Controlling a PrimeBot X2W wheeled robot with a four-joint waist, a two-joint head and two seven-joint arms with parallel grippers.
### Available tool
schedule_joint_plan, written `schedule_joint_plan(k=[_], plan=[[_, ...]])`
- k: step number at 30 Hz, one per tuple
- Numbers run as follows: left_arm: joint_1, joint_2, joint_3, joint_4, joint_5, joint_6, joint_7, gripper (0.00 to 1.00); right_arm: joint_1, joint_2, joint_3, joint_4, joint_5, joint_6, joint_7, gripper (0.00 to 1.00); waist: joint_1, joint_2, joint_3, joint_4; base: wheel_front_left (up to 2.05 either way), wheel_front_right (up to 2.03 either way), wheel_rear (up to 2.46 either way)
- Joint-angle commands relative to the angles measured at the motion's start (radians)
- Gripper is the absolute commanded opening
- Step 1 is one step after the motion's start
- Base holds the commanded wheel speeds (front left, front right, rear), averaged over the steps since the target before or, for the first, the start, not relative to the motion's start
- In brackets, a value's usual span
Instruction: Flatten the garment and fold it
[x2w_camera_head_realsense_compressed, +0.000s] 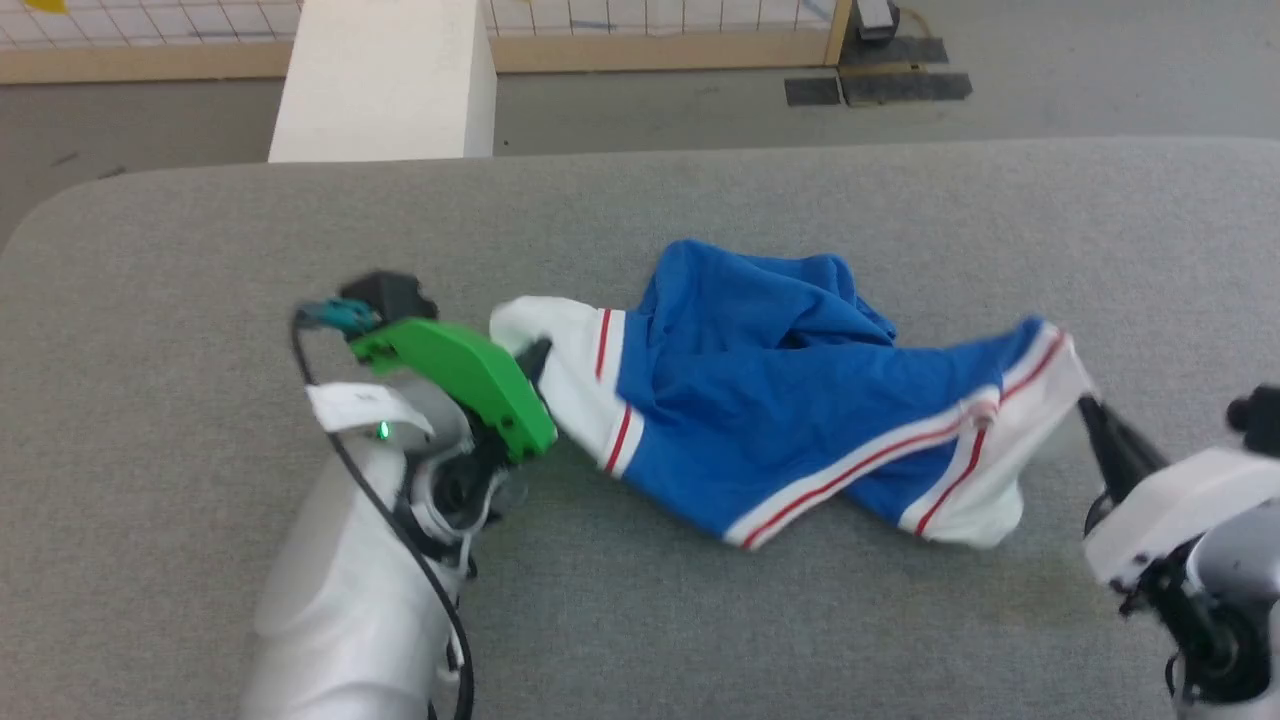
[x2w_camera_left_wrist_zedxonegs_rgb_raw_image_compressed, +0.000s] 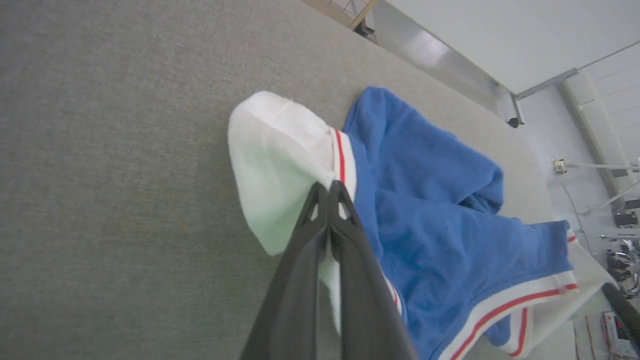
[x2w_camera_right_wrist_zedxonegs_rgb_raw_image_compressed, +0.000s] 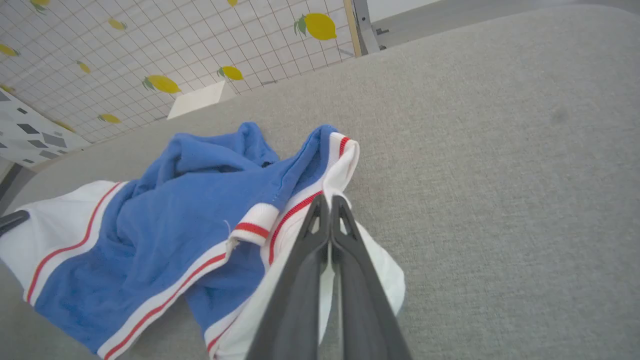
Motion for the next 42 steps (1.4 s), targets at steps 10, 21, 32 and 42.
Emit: schedule_joint_plan(k=[10,21,32,42], plan=[[-0.205,-0.011,0.117,-0.219,-0.138,-0.028,-0.07,0.0,-0.276,-0.066,-0.034,-0.125,0.243,0.003,0.144,0.0,0.0,-0.0001,-0.073,0.01,0.0,0.0,0.0],[-0.49,0.068,0.158,-0.144,-0.038,0.053,-0.109,0.0,-0.65,-0.171,0.037,-0.056,0.256,0.003,0.31,0.0,0.0,-0.0001,-0.016,-0.021,0.0,0.0,0.0],[-0.812,0.142,0.112,0.001,0.132,0.12,-0.193,0.0,-1.113,-0.177,0.126,0.218,0.129,0.003,0.183,0.0,0.0,-0.0001,0.193,-0.06,0.0,0.0,0.0],[-1.017,0.132,0.112,0.076,0.196,0.134,-0.359,0.0,-1.444,-0.155,0.153,0.462,0.045,0.003,-0.055,0.0,0.0,-0.0001,0.31,-0.042,0.0,0.0,0.0]])
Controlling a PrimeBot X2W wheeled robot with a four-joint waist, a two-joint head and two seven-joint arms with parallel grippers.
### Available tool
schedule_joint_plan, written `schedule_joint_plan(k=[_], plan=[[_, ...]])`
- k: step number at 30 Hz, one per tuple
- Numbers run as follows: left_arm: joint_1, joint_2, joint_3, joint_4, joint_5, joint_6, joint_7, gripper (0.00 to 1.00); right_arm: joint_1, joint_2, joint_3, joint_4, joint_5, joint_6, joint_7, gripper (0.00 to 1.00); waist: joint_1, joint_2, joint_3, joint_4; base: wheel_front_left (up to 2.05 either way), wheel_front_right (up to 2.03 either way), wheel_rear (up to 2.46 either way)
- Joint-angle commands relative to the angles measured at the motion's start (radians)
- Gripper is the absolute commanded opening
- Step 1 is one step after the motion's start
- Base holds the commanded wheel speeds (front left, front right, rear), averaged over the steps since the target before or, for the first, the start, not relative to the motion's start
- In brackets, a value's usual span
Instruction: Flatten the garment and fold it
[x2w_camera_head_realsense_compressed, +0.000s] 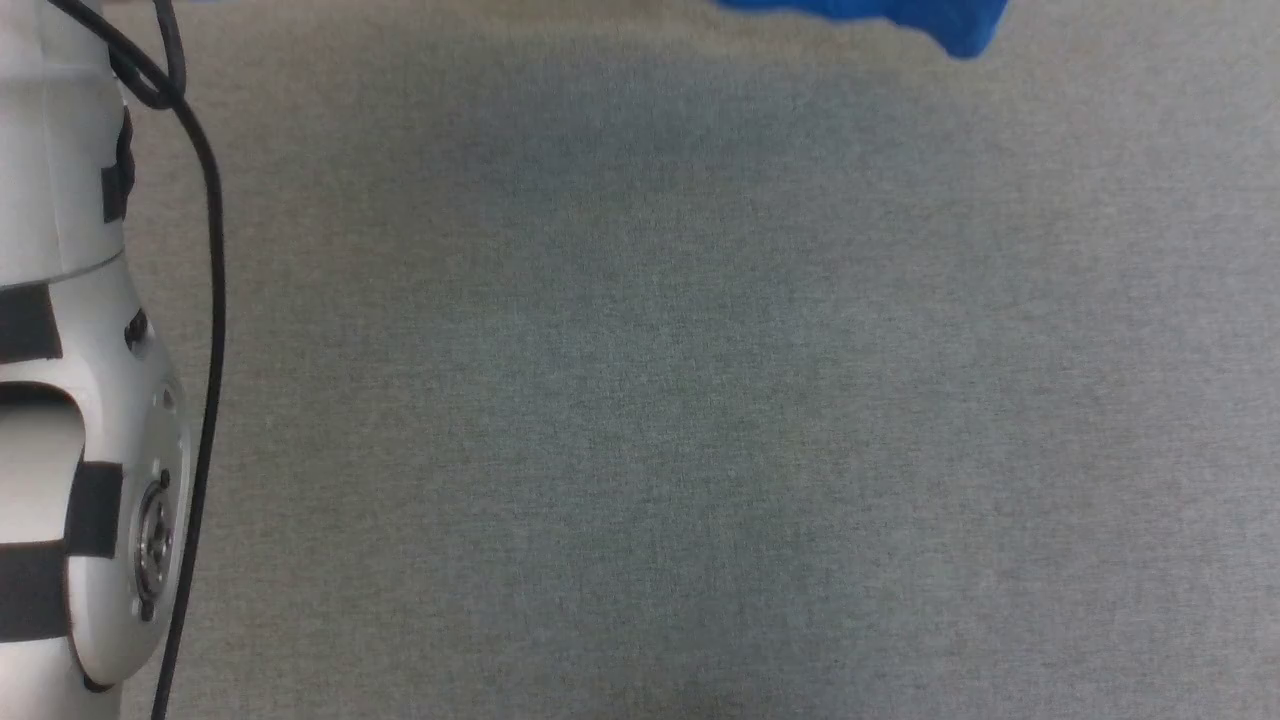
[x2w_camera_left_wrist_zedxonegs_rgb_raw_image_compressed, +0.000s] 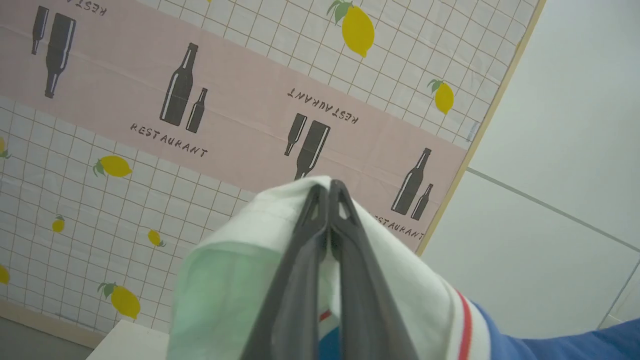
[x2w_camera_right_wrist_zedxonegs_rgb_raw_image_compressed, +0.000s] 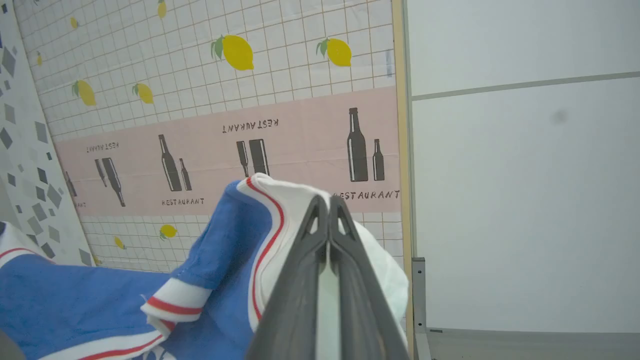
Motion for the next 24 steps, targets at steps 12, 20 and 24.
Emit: schedule_joint_plan(k=[12,20,24], plan=[[0.077,-0.017,0.039,0.047,-0.063,-0.073,-0.099,0.0,0.027,-0.06,0.086,0.125,0.096,0.003,-0.121,0.0,-0.0003,0.0,0.054,0.087,0.0,0.0,0.0],[0.298,-0.05,0.025,0.059,-0.128,-0.178,-0.123,0.0,0.306,-0.138,0.188,0.031,0.266,0.003,-0.145,0.0,-0.0003,0.0,-0.059,0.121,0.0,0.0,0.0],[0.464,-0.071,0.029,0.02,-0.173,-0.215,-0.13,0.0,0.513,-0.173,0.21,-0.059,0.346,0.003,-0.169,0.0,-0.0003,0.0,-0.14,0.125,0.0,0.0,0.0]])
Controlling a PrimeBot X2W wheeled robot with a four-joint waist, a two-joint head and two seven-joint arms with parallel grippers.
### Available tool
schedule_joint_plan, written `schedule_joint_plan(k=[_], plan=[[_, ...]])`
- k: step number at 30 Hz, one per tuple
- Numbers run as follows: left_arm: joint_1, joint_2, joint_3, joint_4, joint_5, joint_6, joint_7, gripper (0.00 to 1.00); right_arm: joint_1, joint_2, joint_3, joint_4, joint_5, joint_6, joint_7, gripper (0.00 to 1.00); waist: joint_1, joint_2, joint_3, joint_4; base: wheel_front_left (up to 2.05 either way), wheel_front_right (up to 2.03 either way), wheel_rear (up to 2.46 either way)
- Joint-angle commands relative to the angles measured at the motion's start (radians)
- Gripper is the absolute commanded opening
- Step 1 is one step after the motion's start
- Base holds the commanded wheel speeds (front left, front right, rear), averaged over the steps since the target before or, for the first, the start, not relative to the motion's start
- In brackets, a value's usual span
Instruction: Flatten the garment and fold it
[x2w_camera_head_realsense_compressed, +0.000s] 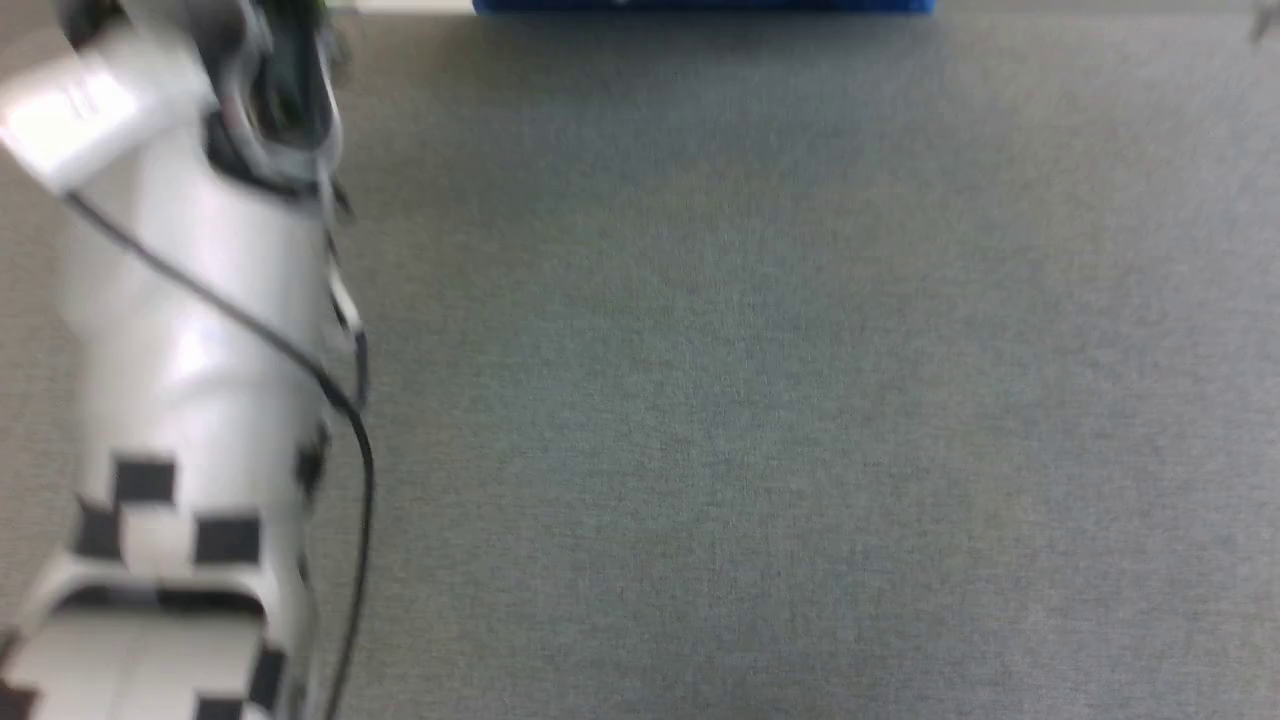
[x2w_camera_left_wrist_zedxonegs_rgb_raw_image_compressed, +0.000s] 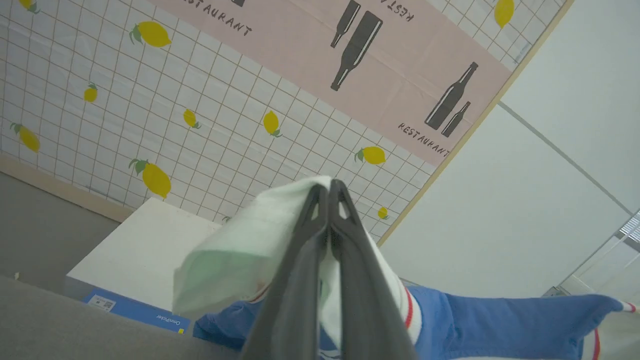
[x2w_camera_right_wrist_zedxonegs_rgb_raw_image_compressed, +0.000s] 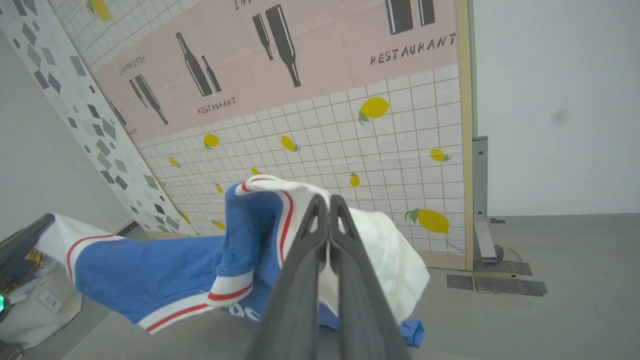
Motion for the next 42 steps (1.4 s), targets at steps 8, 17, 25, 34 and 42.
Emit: schedule_joint_plan(k=[8,17,25,34,42], plan=[[0.446,-0.011,0.002,-0.16,-0.059,-0.002,0.007,0.0,0.504,-0.029,-0.038,-0.151,0.094,0.003,-0.019,0.0,0.0,0.0,-0.229,0.006,0.0,0.0,0.0],[0.906,0.003,-0.02,-0.36,-0.07,0.071,0.072,0.0,0.974,-0.016,-0.152,-0.263,0.005,0.003,-0.034,0.0,0.0,0.0,-0.321,0.013,0.0,0.0,0.0],[1.133,0.084,-0.056,-0.471,-0.004,0.177,0.183,0.0,1.23,0.014,-0.214,-0.432,-0.146,0.003,0.14,0.0,0.0,0.0,-0.361,0.015,0.0,0.0,0.0],[1.191,0.217,-0.199,-0.485,0.174,0.313,0.435,0.0,1.271,0.02,-0.202,-0.565,-0.301,0.003,0.445,0.0,0.0,0.0,-0.351,0.016,0.0,0.0,0.0],[1.132,0.201,-0.243,-0.381,0.193,0.307,0.464,0.0,1.187,0.009,-0.053,-0.445,-0.382,0.003,0.618,0.0,0.0,0.0,-0.327,0.012,0.0,0.0,0.0]])
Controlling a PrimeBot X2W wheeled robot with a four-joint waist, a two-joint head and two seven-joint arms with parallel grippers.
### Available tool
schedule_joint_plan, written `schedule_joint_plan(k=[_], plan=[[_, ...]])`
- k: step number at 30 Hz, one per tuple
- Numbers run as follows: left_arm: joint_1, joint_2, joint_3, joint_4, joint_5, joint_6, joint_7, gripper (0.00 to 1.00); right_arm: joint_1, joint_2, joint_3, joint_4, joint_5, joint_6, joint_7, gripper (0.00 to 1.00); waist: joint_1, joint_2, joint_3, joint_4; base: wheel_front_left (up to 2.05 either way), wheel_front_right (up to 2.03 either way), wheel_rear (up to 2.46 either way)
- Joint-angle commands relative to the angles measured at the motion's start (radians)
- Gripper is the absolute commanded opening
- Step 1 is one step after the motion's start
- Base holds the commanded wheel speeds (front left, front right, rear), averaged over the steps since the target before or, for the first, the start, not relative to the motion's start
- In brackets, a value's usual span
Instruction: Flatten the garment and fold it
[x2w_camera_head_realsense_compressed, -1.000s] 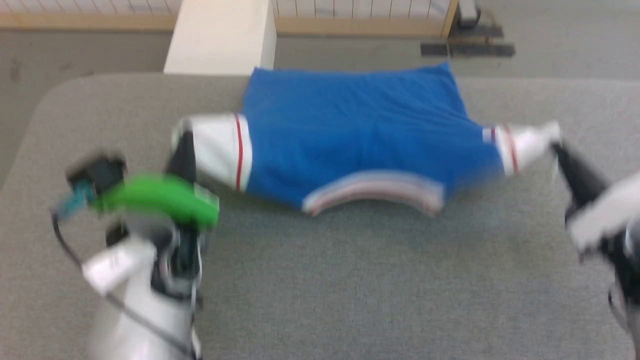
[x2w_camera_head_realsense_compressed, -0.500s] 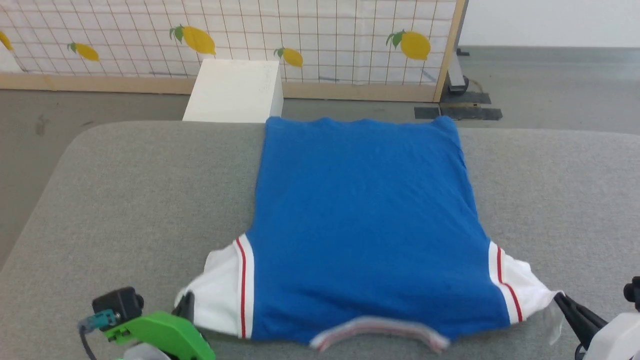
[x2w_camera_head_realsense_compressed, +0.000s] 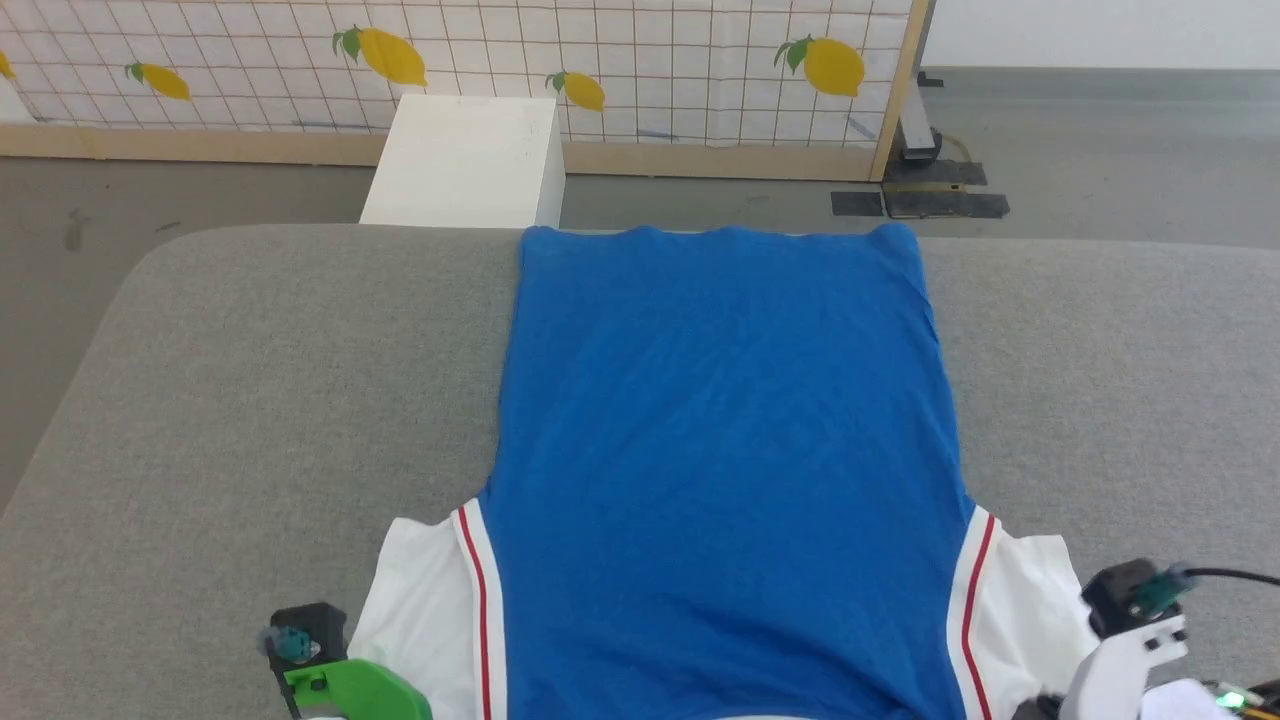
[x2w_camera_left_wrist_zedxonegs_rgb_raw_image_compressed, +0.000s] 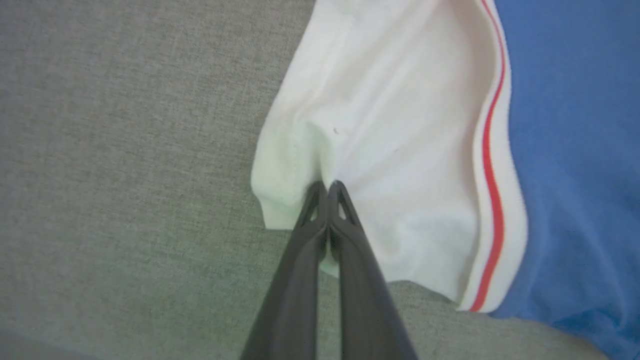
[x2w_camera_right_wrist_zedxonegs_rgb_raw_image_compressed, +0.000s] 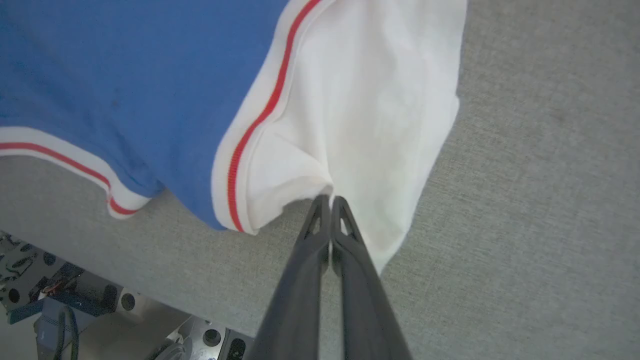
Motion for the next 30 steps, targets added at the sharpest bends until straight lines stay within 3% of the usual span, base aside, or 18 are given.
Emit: schedule_joint_plan(k=[1,3,4,5,8,13,17,20,25,30], plan=[[-0.022,-0.009,-0.002,0.015,0.007,-0.004,-0.009,0.0,-0.016,0.0,0.018,0.026,-0.012,0.003,0.013,0.0,0.0001,0.0,0.008,0.0,0.0,0.0,0.0],[-0.031,-0.025,0.0,0.03,-0.001,-0.006,-0.023,0.0,-0.027,0.004,0.037,0.062,-0.027,0.003,0.018,0.0,0.0001,0.0,0.013,0.0,0.0,0.0,0.0],[-0.034,-0.032,0.004,0.037,-0.008,-0.009,-0.035,0.0,-0.031,0.011,0.041,0.076,-0.029,0.003,0.017,0.26,0.0001,0.0,0.017,-0.001,0.0,0.0,0.0],[-0.036,-0.039,0.009,0.041,-0.015,-0.012,-0.046,0.0,-0.036,0.017,0.038,0.082,-0.03,0.003,0.009,1.0,0.0001,0.0,0.019,-0.002,0.0,0.0,0.0],[-0.044,-0.064,0.026,0.045,-0.037,-0.025,-0.098,0.0,-0.032,0.041,-0.032,0.055,0.006,0.003,-0.036,1.0,0.0001,0.0,0.022,-0.008,0.0,0.0,0.0],[-0.038,-0.065,0.04,0.032,-0.046,-0.026,-0.124,0.0,0.008,0.087,-0.169,-0.069,0.105,0.003,-0.019,1.0,0.0001,0.0,0.017,-0.023,0.0,0.0,0.0],[-0.028,-0.064,0.048,0.001,-0.046,-0.014,-0.134,0.0,0.006,0.175,-0.306,-0.184,0.222,0.003,-0.012,1.0,0.0001,0.0,0.015,-0.037,0.0,0.0,0.0],[-0.025,-0.062,0.051,-0.028,-0.043,-0.005,-0.139,0.0,-0.05,0.213,-0.389,-0.229,0.24,0.003,-0.068,1.0,0.0001,0.0,0.027,-0.043,0.0,0.0,0.0],[-0.031,-0.066,0.049,-0.09,-0.034,0.009,-0.146,0.0,-0.212,0.257,-0.434,-0.164,0.204,0.003,-0.207,1.0,0.0001,0.0,0.076,-0.039,0.0,0.0,0.0],[-0.055,-0.076,0.031,-0.164,-0.01,0.023,-0.154,0.0,-0.432,0.242,-0.413,-0.019,0.131,0.003,-0.289,1.0,0.0001,0.0,0.18,-0.014,0.0,0.0,0.0]])
